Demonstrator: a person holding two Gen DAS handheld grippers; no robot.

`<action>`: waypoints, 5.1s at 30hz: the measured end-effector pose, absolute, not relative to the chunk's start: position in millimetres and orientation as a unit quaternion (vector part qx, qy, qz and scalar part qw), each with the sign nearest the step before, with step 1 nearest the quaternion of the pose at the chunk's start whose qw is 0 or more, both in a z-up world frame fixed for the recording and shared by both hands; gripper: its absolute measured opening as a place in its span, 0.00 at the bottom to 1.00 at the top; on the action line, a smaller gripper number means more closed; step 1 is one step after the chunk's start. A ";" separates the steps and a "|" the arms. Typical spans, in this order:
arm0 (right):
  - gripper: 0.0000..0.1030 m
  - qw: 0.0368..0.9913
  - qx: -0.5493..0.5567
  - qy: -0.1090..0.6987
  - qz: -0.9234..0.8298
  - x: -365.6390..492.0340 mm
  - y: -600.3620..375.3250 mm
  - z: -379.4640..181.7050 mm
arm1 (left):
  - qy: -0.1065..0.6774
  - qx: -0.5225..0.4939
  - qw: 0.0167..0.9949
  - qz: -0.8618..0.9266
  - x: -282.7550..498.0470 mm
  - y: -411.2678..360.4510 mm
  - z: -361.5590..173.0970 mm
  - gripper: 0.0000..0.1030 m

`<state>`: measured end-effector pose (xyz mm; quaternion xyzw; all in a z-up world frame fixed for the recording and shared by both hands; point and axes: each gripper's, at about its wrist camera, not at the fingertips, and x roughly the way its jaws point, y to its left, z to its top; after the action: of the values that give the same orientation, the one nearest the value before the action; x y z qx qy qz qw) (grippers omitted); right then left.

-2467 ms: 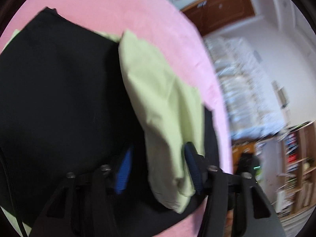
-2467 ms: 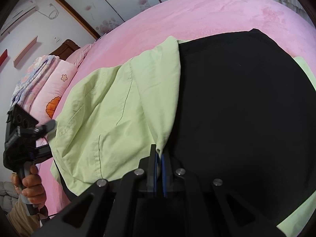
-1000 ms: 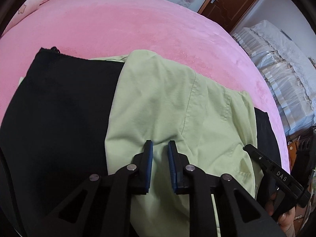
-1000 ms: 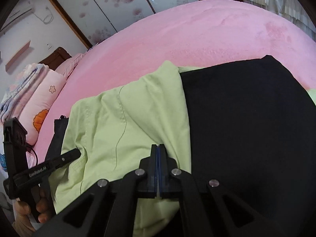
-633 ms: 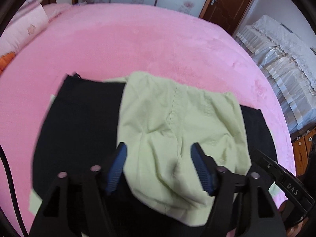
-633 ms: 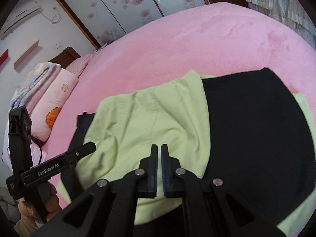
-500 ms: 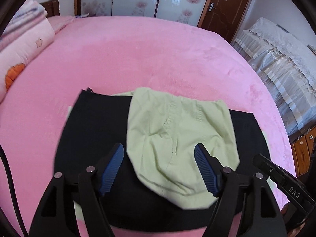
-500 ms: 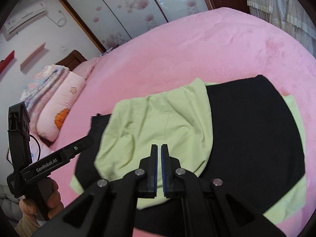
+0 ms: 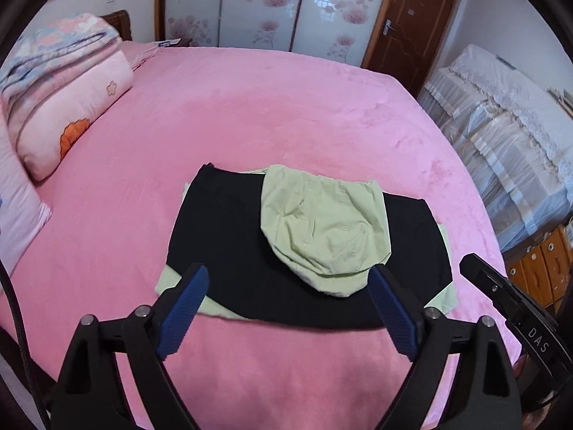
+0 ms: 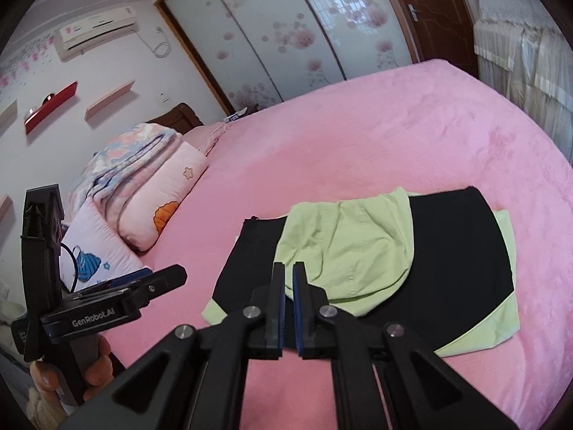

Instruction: Fold large clothes

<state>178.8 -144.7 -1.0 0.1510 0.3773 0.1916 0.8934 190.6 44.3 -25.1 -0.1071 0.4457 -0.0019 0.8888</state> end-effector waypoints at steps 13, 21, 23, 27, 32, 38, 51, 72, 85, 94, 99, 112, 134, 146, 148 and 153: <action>0.04 0.915 0.119 0.355 0.153 166.9 -117.7 -66.9 | 0.481 -0.351 0.803 0.008 156.1 121.0 -207.4 0.87; 0.04 0.906 0.121 0.370 0.168 181.6 -104.4 -107.6 | 0.440 -0.475 0.762 -0.021 172.9 140.6 -295.1 0.87; 0.04 0.903 0.118 0.377 0.170 187.4 -101.4 -116.5 | 0.416 -0.483 0.770 -0.025 182.1 143.5 -301.5 0.87; 0.04 0.901 0.113 0.384 0.168 200.5 -96.6 -130.3 | 0.384 -0.473 0.793 -0.029 203.9 143.1 -302.0 0.87; 0.04 0.903 0.107 0.383 0.161 220.9 -95.7 -138.7 | 0.358 -0.464 0.809 -0.032 230.0 142.9 -300.9 0.87; 0.04 0.913 0.082 0.378 0.132 255.9 -91.6 -146.2 | 0.339 -0.480 0.809 -0.012 245.1 146.1 -297.6 0.83; 0.04 0.889 0.078 0.438 0.108 273.6 -84.8 -217.6 | 0.317 -0.309 0.897 0.002 262.0 107.5 -239.6 0.06; 0.01 0.806 0.409 0.408 0.128 204.4 -239.3 -242.5 | 0.294 0.099 0.916 -0.254 266.3 -169.6 -164.0 0.06; 0.02 0.859 0.296 0.416 -0.032 159.9 -330.6 -214.7 | 0.375 0.251 0.860 -0.238 274.0 -254.6 -234.7 0.15; 0.02 0.858 0.302 0.415 -0.032 156.5 -368.6 -212.3 | 0.394 0.172 0.848 -0.311 258.9 -233.5 -216.3 0.54; 0.21 0.868 0.304 0.392 -0.018 136.3 -380.1 -187.6 | 0.396 0.105 0.848 -0.337 241.4 -201.6 -179.1 0.56; 0.52 0.817 0.284 0.496 0.082 242.5 -383.3 -175.6 | 0.440 -0.099 0.876 -0.172 295.0 -71.6 -179.6 0.77; 0.11 0.842 0.161 0.510 0.067 213.5 -356.1 -192.9 | 0.478 -0.114 0.857 -0.157 299.7 -85.2 -227.4 0.77; 0.39 0.863 0.140 0.485 0.025 206.7 -361.3 -172.8 | 0.513 -0.086 0.833 -0.190 295.5 -83.9 -217.6 0.77; 0.51 0.869 0.159 0.467 0.029 213.9 -373.1 -156.3 | 0.496 -0.095 0.838 -0.206 299.6 -74.7 -201.9 0.77; 0.54 0.873 0.199 0.445 0.034 268.2 -382.5 -151.6 | 0.462 -0.110 0.856 -0.202 338.7 -60.5 -174.7 0.77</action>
<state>268.2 -382.5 -151.6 0.1988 0.4447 0.0342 0.8727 338.7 -60.5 -174.7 -0.1103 0.4621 -0.2024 0.8563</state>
